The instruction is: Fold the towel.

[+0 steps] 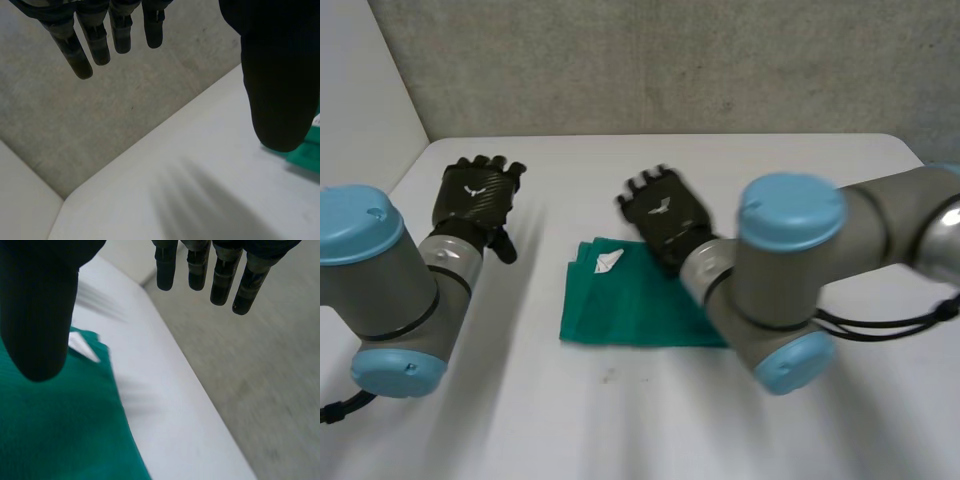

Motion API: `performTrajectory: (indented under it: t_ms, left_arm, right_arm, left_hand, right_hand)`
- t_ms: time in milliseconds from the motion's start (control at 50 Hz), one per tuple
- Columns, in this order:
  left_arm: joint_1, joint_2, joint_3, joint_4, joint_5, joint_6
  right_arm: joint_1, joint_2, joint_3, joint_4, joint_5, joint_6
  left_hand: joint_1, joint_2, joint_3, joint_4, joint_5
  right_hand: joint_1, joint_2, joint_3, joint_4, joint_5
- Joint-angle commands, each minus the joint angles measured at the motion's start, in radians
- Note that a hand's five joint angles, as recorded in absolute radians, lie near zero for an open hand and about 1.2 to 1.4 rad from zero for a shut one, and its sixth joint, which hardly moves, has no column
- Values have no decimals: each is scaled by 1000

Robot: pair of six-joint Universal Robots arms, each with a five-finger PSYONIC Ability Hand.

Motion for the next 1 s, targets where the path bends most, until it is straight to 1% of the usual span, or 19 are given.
performTrajectory:
  t_ms: [20,180,240,300,320,340,360,400,580,640,660,700,760,840,880,900,920,960,1000]
  left_arm:
    - [-102,-35,65,5,-2,-11]
    - [-154,-68,76,5,-5,-19]
    - [-161,-76,73,3,-7,-19]
    - [-161,-76,68,2,-7,-19]
    - [-161,-74,67,2,-8,-19]
    - [-161,-74,65,0,-8,-20]
    - [-161,-74,65,0,-8,-20]
    - [-161,-68,61,-1,-17,-20]
    - [-156,-48,59,-15,-53,-35]
    - [-151,-33,64,-18,-53,-46]
    - [-150,-27,65,-18,-53,-49]
    - [-148,-7,67,-23,-54,-62]
    - [-148,19,71,-34,-54,-83]
    - [-148,39,81,-63,-56,-115]
    - [-148,41,82,-70,-56,-121]
    - [-148,44,88,-86,-57,-135]
    - [-150,44,93,-95,-59,-141]
    - [-151,44,104,-113,-66,-155]
    - [-159,44,131,-155,-83,-189]
  right_arm:
    - [-185,-174,251,86,-5,290]
    - [-362,-194,473,85,-62,293]
    - [-403,-190,526,63,-105,302]
    - [-423,-184,555,22,-122,308]
    - [-434,-184,570,-16,-120,308]
    - [-438,-184,575,-38,-118,308]
    - [-445,-184,578,-56,-117,307]
    - [-452,-185,578,-89,-106,304]
    - [-416,-213,465,-104,16,267]
    - [-333,-228,383,-90,24,252]
    - [-219,-219,295,-51,21,239]
    - [-149,-196,233,-9,15,233]
    - [-51,-119,135,61,6,223]
    - [94,26,-10,190,-59,166]
    - [114,60,-43,221,-72,157]
    - [114,77,-57,241,-72,155]
    - [114,77,-57,241,-72,155]
    - [111,83,-63,244,-65,163]
    - [102,73,-54,230,-46,190]
  left_hand:
    - [-17,-31,-41,-29,-47]
    - [-17,-31,-41,-29,-47]
    - [-17,-31,-41,-29,-47]
    - [-17,-31,-41,-29,-47]
    - [-17,-31,-41,-29,-47]
    - [-17,-31,-41,-29,-47]
    - [-17,-31,-41,-29,-47]
    - [-17,-31,-41,-29,-47]
    - [-17,-31,-41,-29,-47]
    - [-17,-31,-41,-29,-47]
    - [-17,-31,-41,-29,-47]
    - [-17,-31,-41,-29,-47]
    - [-17,-31,-41,-29,-47]
    - [-17,-31,-41,-29,-47]
    - [-17,-31,-41,-29,-47]
    - [-17,-31,-41,-29,-47]
    - [-17,-31,-41,-29,-47]
    - [-17,-31,-41,-29,-47]
    - [-17,-31,-41,-29,-47]
  right_hand:
    - [-32,-50,-38,-61,-66]
    - [-32,-50,-38,-61,-66]
    - [107,89,101,78,73]
    - [505,487,499,476,471]
    - [911,893,905,882,877]
    - [1107,1089,1101,1078,1073]
    - [1189,1171,1183,1160,1155]
    - [1190,1172,1184,1161,1156]
    - [1190,1172,1184,1161,1156]
    - [1190,1172,1184,1161,1156]
    - [1190,1172,1184,1161,1156]
    - [1190,1172,1184,1161,1156]
    - [1190,1172,1184,1161,1156]
    - [1185,1167,1179,1156,1151]
    - [846,828,841,817,812]
    - [458,440,452,429,424]
    - [454,436,448,425,420]
    - [112,94,107,83,78]
    - [-32,-50,-38,-61,-66]
